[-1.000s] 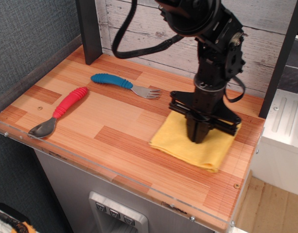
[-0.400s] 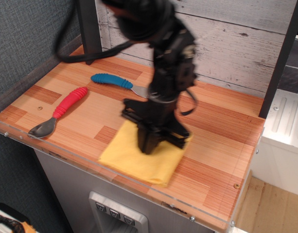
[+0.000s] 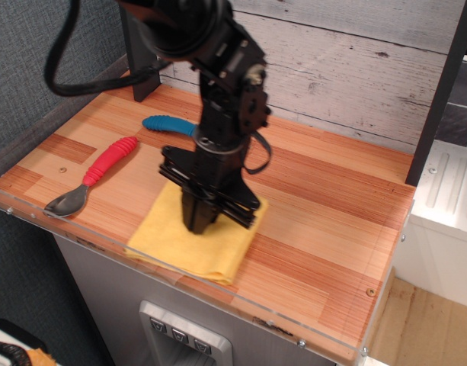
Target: Slide the yellow rag forward next to the red fork.
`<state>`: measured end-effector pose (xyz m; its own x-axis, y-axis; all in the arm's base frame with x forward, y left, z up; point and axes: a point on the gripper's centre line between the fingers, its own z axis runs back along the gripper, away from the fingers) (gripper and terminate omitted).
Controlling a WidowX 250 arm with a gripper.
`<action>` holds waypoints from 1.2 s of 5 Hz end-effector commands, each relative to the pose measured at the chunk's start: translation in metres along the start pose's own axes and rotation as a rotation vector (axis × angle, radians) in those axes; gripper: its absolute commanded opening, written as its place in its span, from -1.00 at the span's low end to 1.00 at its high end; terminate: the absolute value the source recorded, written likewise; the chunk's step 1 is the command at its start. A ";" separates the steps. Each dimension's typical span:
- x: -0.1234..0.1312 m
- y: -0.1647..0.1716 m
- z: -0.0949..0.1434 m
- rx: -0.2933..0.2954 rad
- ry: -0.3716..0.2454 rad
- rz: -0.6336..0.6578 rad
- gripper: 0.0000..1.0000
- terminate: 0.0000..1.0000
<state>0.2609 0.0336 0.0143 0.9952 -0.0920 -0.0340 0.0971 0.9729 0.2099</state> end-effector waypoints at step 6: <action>0.001 0.040 0.002 0.038 -0.078 -0.285 -1.00 -1.00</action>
<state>0.2644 0.0706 0.0121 0.9206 -0.3870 -0.0525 0.3886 0.8944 0.2213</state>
